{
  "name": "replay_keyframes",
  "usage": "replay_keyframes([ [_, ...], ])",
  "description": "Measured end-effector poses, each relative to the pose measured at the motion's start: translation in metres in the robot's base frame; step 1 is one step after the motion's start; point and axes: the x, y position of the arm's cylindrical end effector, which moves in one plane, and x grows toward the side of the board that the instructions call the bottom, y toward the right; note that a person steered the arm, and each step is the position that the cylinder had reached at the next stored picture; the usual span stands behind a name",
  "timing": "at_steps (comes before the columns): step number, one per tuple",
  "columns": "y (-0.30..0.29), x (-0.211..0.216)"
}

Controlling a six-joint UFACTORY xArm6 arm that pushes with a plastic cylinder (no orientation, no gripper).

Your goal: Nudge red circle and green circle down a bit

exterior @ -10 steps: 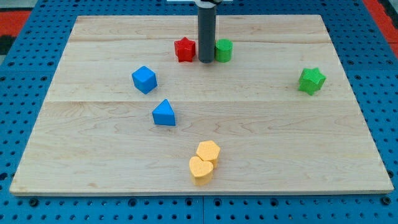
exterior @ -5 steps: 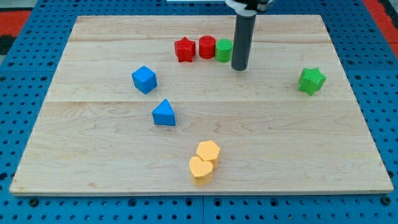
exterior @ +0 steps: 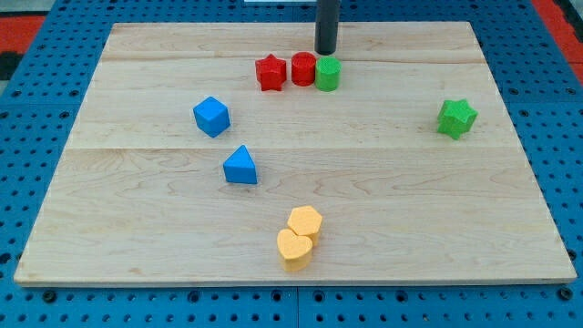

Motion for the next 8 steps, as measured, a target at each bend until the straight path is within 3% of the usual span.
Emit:
replay_keyframes([
  [8, -0.013, 0.022],
])
